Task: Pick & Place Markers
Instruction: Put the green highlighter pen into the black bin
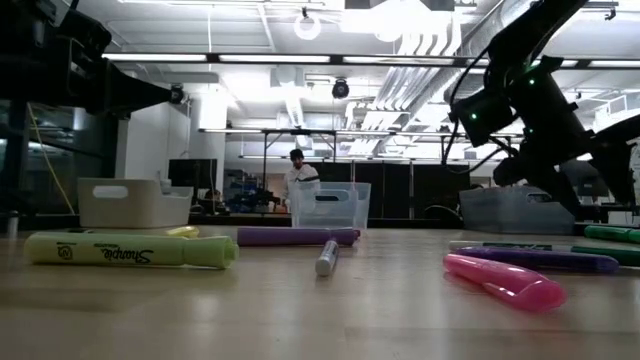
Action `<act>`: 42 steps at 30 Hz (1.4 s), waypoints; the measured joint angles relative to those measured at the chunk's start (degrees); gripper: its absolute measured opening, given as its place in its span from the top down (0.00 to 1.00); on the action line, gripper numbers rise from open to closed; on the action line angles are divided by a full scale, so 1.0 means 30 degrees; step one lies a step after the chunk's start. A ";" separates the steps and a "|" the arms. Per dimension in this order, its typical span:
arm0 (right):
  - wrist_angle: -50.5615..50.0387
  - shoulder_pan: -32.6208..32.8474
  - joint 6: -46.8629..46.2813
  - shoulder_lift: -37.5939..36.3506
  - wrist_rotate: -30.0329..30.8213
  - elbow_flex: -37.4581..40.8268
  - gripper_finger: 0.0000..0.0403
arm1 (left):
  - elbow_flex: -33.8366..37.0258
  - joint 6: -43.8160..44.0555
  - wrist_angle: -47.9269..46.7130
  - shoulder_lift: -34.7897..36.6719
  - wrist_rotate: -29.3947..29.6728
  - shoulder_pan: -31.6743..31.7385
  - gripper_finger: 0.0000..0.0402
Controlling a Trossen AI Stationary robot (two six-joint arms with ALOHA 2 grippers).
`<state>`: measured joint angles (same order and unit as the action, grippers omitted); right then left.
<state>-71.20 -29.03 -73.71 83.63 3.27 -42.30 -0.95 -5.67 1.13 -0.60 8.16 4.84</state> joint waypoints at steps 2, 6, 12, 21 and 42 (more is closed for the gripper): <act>0.0046 -0.0323 -0.0003 -0.0028 0.0070 0.0158 0.39 | 0.0005 0.0000 0.0006 -0.0006 -0.0006 0.0001 1.00; 0.0323 -0.1063 0.0089 -0.0035 0.0376 0.0296 0.39 | 0.0000 0.0000 0.0006 -0.0006 0.0001 0.0006 1.00; 0.0276 -0.2221 0.0631 -0.0035 0.0909 0.0296 0.39 | 0.0000 0.0000 0.0006 -0.0006 -0.0006 -0.0001 1.00; 0.0631 -0.3708 0.1213 -0.0035 0.0915 0.0597 0.39 | 0.0001 0.0000 -0.0001 -0.0006 0.0001 0.0006 1.00; 0.1352 -0.4607 0.1706 0.2145 0.0861 0.0754 0.39 | 0.0006 0.0000 0.0006 -0.0006 -0.0001 0.0005 1.00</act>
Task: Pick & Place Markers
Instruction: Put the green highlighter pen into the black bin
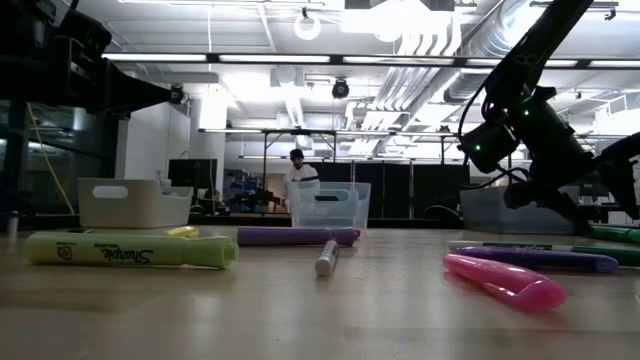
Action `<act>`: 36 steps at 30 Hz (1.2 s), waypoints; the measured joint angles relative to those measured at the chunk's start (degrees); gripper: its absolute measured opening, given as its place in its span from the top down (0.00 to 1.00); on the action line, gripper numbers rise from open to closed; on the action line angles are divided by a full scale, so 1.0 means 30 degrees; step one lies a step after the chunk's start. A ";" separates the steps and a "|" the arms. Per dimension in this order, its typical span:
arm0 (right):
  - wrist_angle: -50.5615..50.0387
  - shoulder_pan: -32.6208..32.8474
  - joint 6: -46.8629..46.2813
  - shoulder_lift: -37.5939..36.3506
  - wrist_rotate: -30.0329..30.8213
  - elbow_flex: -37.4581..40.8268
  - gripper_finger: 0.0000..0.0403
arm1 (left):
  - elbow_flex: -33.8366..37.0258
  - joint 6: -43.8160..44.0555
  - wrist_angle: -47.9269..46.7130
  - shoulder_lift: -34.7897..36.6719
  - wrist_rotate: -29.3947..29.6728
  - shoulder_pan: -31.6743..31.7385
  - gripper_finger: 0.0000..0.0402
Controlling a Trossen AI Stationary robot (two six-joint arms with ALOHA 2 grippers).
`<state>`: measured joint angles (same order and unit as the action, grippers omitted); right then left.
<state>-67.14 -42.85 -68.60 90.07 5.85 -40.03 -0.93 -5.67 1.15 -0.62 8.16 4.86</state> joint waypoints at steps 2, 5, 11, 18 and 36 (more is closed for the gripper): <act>0.1002 -0.0129 0.0462 -0.0020 -0.0221 0.0242 0.39 | -0.0001 0.0000 0.0000 0.0005 -0.0005 -0.0004 1.00; 0.1664 -0.0271 0.0989 -0.0067 -0.0444 0.0564 0.39 | -0.0004 0.0000 0.0000 0.0000 -0.0005 -0.0001 1.00; 0.1772 -0.0521 0.1275 -0.0053 -0.0297 0.0644 0.39 | -0.0006 0.0000 0.0000 0.0005 -0.0002 -0.0001 1.00; 0.2164 -0.0764 0.2516 -0.0066 -0.0693 0.0612 0.39 | -0.0005 0.0000 -0.0001 0.0001 -0.0005 0.0000 1.00; 0.0543 0.0016 0.1373 -0.2640 -0.0202 0.0201 0.39 | -0.0001 0.0000 -0.0005 0.0007 -0.0005 -0.0006 1.00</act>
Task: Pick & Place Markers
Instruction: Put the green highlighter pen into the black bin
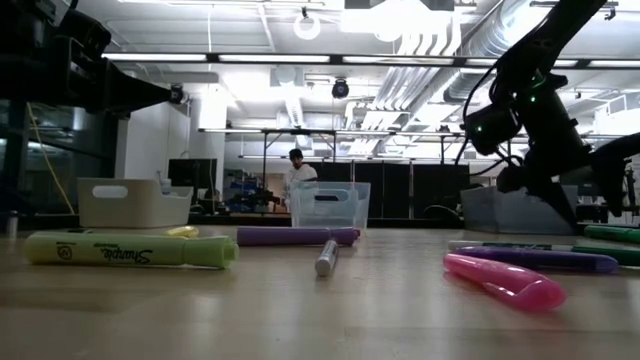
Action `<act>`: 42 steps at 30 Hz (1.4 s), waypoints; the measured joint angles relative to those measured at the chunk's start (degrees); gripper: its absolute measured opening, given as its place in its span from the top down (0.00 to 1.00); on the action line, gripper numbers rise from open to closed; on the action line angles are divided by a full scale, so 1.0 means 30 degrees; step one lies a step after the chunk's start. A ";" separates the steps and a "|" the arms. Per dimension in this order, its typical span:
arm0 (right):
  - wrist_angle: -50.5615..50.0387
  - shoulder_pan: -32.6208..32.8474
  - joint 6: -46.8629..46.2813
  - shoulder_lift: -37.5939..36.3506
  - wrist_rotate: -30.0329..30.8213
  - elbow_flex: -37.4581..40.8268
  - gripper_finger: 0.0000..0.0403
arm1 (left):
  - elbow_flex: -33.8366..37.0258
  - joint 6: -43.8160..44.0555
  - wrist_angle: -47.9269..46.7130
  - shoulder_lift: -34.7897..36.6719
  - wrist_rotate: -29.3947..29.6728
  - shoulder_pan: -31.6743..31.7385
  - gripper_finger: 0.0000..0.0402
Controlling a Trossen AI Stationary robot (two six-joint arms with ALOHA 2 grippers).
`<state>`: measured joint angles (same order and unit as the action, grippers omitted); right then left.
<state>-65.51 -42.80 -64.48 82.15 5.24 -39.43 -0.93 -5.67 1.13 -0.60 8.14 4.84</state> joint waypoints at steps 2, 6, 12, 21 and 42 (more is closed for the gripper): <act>-0.0480 0.0438 -0.0600 -0.0397 -0.0346 -0.0183 0.39 | 0.0002 0.0000 0.0005 -0.0007 0.0007 0.0007 1.00; -0.1454 0.1507 -0.1792 -0.1224 -0.0411 -0.0769 0.40 | 0.0002 0.0000 0.0005 0.0000 0.0004 0.0000 1.00; -0.2664 0.2323 -0.3676 -0.1229 -0.0650 -0.0936 0.48 | -0.0005 0.0000 0.0005 0.0000 0.0000 0.0000 1.00; -0.2506 0.3890 -0.4451 -0.0359 -0.0835 -0.0936 0.85 | 0.0002 0.0000 0.0004 -0.0004 0.0000 0.0004 1.00; -0.3063 0.2986 -0.5514 0.3628 0.0736 -0.0943 1.00 | -0.0005 0.0000 0.0004 -0.0007 0.0000 0.0006 1.00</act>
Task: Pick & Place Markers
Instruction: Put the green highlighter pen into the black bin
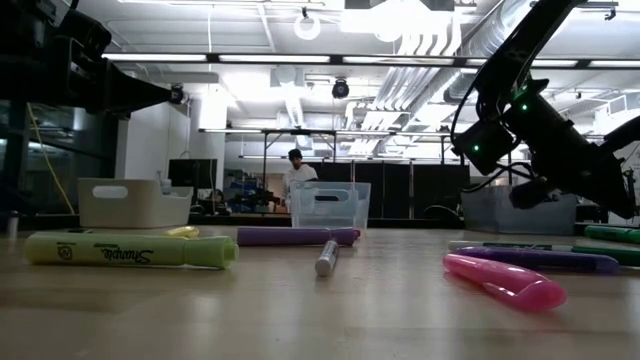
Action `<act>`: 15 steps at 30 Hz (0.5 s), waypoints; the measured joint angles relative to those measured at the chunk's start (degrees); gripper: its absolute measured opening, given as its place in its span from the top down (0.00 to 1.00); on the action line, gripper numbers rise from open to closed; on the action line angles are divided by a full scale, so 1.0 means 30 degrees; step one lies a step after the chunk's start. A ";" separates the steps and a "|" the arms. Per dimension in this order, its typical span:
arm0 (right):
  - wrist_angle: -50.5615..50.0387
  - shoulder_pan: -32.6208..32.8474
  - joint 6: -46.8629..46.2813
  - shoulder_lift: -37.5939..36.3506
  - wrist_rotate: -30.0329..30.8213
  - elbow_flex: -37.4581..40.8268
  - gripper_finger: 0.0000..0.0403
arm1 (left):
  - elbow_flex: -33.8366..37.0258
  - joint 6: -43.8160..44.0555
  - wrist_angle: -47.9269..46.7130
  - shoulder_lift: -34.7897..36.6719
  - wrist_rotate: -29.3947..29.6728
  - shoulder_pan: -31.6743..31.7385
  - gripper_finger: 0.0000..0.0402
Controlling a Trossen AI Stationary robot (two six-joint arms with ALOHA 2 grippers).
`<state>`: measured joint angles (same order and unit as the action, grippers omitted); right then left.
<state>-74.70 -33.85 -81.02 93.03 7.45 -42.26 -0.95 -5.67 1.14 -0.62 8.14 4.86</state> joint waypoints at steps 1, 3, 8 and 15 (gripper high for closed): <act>-0.0015 0.0007 -0.0092 0.0060 0.0104 -0.0002 1.00 | 0.0005 0.0000 -0.0001 0.0003 0.0000 -0.0003 1.00; -0.0035 -0.0044 -0.0422 0.0301 0.0363 -0.0007 1.00 | 0.0006 0.0000 0.0001 0.0000 0.0000 0.0001 1.00; 0.0005 -0.0255 -0.0432 0.1465 0.0669 -0.0007 1.00 | 0.0000 0.0000 -0.0005 0.0007 0.0000 -0.0006 1.00; 0.0389 -0.0255 -0.0448 0.2675 0.0952 -0.0060 1.00 | 0.0001 0.0000 -0.0005 0.0007 0.0000 -0.0005 1.00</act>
<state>-73.54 -34.61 -82.36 101.06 10.31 -42.44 -0.95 -5.67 1.13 -0.60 8.14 4.85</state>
